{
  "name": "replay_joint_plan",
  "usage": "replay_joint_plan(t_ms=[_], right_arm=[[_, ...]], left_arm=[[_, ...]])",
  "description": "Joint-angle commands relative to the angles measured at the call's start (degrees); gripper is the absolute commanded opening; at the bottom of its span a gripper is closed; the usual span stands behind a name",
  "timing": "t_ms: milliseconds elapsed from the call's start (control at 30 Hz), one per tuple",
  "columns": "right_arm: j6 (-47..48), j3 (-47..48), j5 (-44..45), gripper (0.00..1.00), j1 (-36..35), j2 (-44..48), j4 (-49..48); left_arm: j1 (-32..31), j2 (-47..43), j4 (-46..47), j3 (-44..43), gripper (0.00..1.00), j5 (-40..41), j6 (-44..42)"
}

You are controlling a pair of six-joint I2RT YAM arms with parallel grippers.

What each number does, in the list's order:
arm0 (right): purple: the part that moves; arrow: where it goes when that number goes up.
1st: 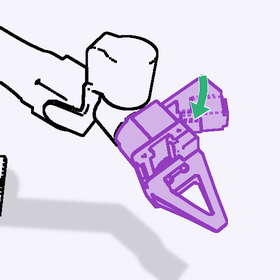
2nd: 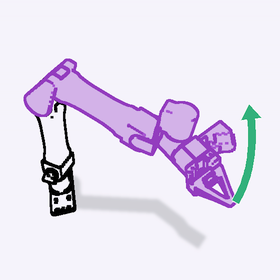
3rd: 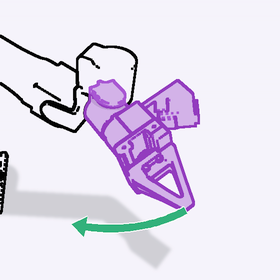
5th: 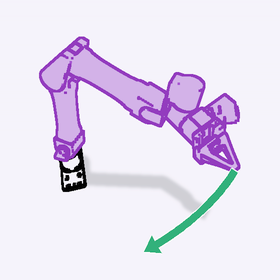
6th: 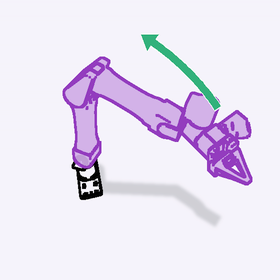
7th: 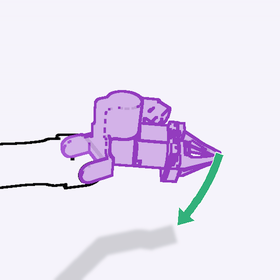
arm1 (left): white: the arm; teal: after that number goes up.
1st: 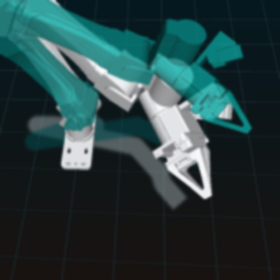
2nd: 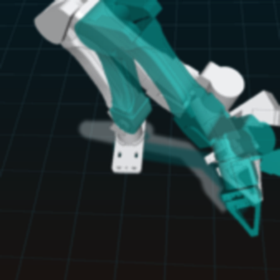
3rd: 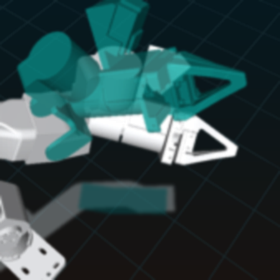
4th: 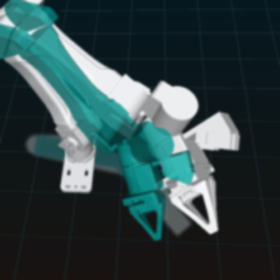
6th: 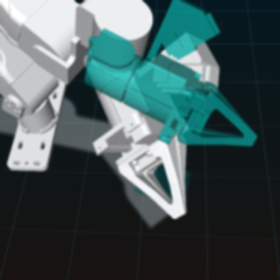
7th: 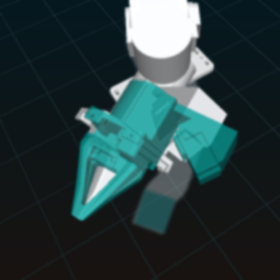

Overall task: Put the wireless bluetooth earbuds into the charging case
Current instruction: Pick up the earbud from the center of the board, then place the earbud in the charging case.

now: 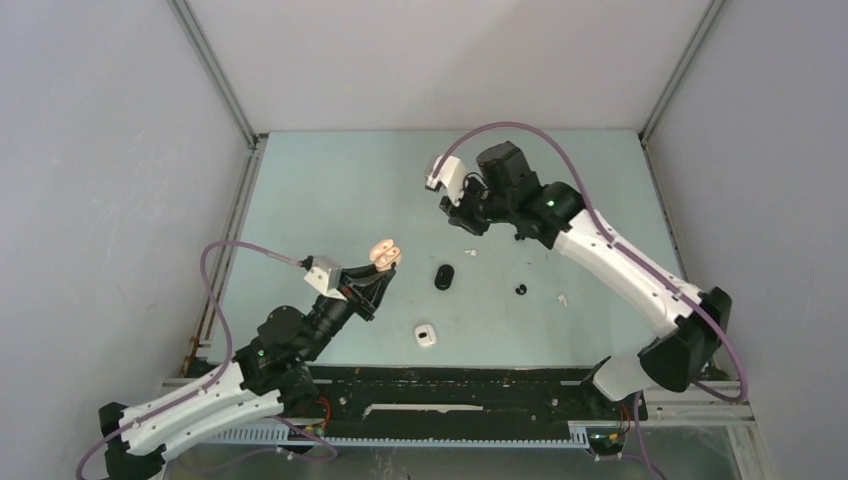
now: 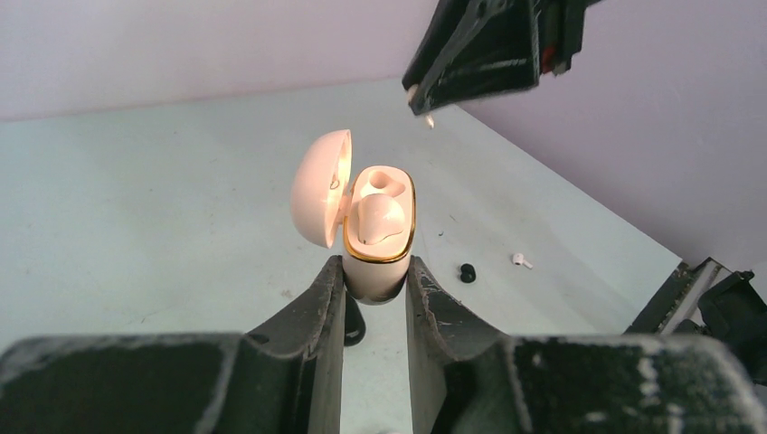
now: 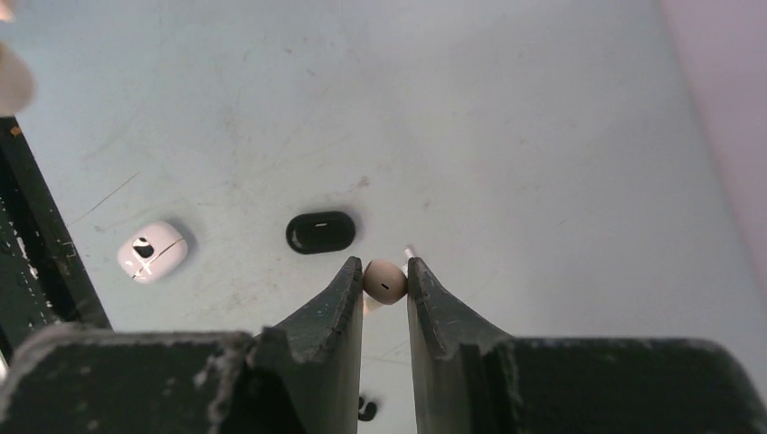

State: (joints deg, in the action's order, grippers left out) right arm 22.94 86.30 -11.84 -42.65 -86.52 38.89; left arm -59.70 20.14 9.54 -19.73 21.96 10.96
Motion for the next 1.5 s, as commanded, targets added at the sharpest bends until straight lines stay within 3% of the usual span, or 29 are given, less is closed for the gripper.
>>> replay_joint_plan(t_ms=[0,200,433,567,867,1067,1467], right_arm=[[8.5,0.6,-5.8,0.00,1.1,5.5,-3.7],[9.4,4.5,-6.4,0.00,-2.4,12.4,-3.9],[14.1,-11.6,3.7,0.00,-17.1,27.6,-21.6],[12.8,-17.2,8.0,0.00,-22.2,30.4,-26.4],[6.4,-24.0,14.1,0.00,-23.7,30.4,-38.2],[5.3,-25.7,14.1,0.00,-24.7,29.7,-40.7],[5.7,-29.2,13.6,0.00,-25.2,29.2,-42.3]], left_arm=[[0.3,3.1,8.2,-0.6,0.00,-3.8,-3.6],[0.3,5.6,15.7,2.5,0.00,-10.1,-5.3],[0.3,9.1,23.5,4.4,0.00,-17.3,-5.6],[0.3,10.9,25.8,4.6,0.00,-20.5,-5.9],[0.0,12.7,29.3,4.1,0.00,-22.2,-4.3],[-0.2,12.4,30.0,3.8,0.00,-18.1,-3.2],[-0.2,11.1,29.9,4.2,0.00,-17.8,-1.8]])
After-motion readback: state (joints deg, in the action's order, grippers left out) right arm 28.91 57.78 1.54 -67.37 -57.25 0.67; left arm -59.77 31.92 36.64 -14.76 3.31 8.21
